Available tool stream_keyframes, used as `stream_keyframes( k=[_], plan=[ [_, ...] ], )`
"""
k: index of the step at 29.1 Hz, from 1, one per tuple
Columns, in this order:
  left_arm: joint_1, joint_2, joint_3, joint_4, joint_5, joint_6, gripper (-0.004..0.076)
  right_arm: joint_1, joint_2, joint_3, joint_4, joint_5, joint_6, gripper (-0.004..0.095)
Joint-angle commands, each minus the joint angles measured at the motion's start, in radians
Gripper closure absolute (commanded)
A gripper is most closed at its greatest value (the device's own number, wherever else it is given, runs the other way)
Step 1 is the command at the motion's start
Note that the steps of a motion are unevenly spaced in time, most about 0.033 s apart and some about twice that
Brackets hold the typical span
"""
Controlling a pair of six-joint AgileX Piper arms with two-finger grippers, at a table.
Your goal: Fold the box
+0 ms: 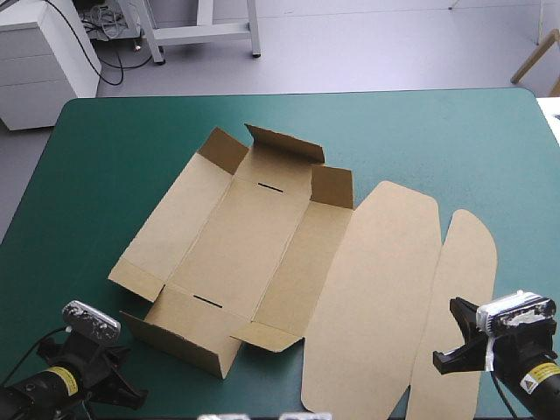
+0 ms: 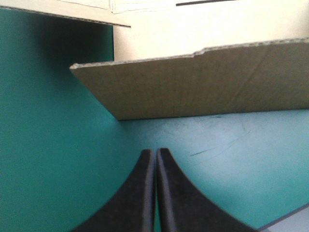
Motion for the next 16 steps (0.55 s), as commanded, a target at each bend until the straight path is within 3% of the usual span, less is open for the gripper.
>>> stream_keyframes(
  k=[1,11,16],
  plan=[
    [-0.004,0.008,-0.025,-0.005,-0.037,-0.010,0.0734,-0.001,0.010,-0.028,0.003,-0.061,-0.011,0.0912],
    [-0.004,0.008,-0.025,-0.005,-0.050,-0.010,0.0734,-0.001,0.010,-0.028,0.003,-0.061,-0.013,0.0905],
    [-0.004,0.008,-0.025,-0.004,-0.050,-0.010,0.0734,-0.001,0.010,-0.032,0.003,-0.061,-0.011,0.0749]
  ],
)
